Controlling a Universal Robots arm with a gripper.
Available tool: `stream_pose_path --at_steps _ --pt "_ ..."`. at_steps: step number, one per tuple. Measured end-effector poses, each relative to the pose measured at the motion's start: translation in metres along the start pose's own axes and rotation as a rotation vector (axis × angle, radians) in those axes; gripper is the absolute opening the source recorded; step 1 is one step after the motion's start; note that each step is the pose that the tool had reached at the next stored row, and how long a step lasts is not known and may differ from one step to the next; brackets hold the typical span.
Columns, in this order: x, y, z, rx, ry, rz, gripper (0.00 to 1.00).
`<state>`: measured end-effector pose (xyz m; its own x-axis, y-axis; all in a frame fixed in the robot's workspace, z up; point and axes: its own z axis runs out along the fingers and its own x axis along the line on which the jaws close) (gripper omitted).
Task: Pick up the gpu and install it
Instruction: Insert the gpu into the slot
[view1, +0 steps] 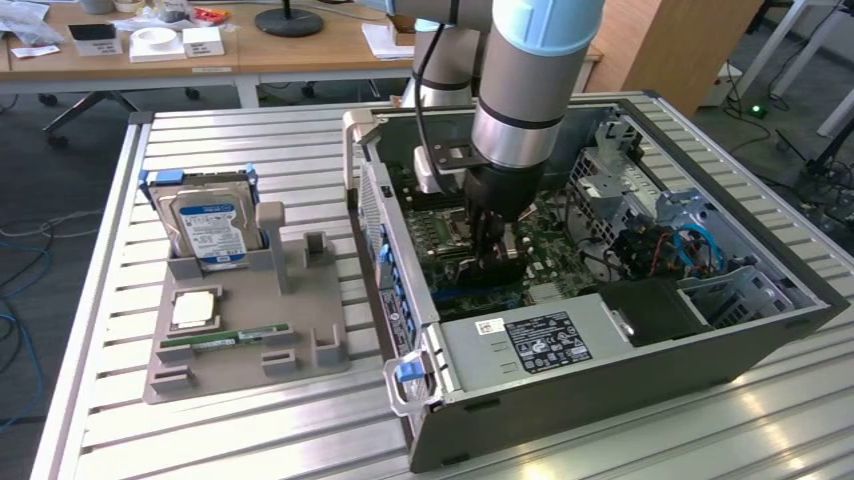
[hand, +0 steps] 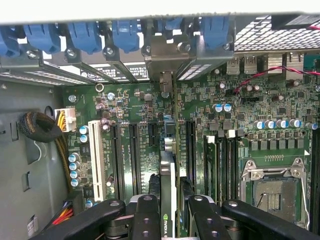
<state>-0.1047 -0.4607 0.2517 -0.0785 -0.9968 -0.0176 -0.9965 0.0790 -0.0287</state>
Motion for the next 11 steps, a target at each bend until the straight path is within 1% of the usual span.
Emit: stream_pose_path --at_steps 11 --pt "-0.0004 0.0016 0.0000 0.0008 0.0001 0.000 0.27"
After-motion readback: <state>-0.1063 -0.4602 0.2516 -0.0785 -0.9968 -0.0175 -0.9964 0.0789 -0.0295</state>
